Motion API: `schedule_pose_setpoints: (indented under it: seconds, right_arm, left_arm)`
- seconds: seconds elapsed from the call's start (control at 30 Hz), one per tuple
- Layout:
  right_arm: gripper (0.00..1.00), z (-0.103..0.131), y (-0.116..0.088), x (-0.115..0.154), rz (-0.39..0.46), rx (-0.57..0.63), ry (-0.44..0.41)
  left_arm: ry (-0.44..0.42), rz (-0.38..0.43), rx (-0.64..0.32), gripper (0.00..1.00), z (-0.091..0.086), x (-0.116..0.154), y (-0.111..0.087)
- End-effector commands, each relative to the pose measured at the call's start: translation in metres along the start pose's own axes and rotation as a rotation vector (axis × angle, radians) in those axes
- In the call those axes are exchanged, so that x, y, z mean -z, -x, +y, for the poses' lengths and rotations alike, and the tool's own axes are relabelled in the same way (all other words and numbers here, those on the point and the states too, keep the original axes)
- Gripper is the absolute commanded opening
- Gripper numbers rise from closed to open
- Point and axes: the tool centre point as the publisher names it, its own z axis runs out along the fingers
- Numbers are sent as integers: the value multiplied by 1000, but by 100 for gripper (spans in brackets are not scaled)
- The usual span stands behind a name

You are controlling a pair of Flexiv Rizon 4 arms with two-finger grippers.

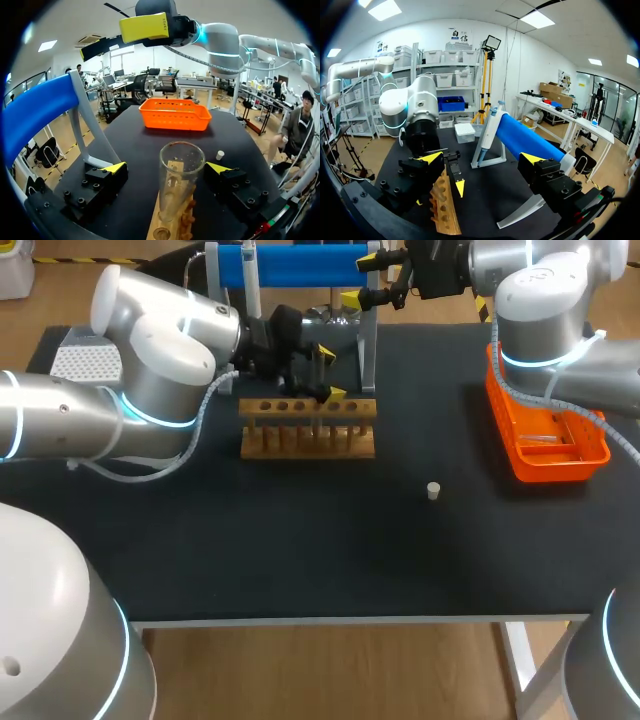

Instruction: Invert the test tube, pick up the pipette, mount the tip to pipette, aspirate from beaker and dispense into the tube, eject the tip, return the pipette, and cap with the stopper.

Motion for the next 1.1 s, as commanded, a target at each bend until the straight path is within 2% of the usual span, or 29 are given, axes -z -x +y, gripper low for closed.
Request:
schedule_pose_setpoints:
  seconds: [0.03, 0.5, 0.6, 0.8, 1.1]
  right_arm:
    - [100, 0, 1, 1, 4, -1, -3]
    - [100, 0, 1, 1, 4, -1, -3]
    - [100, -3, -3, 6, -18, 5, -26]
    - [100, -20, -18, 40, -90, 18, -71]
    - [100, -47, -49, 111, -196, -17, -104]
  left_arm:
    - [1, 1, 1, 100, -1, 1, 0]
    - [1, 1, 1, 100, -1, 1, 0]
    - [1, 1, 1, 100, -1, 1, 0]
    - [1, 1, 1, 100, -1, 1, 0]
    - [1, 1, 1, 100, -1, 1, 0]
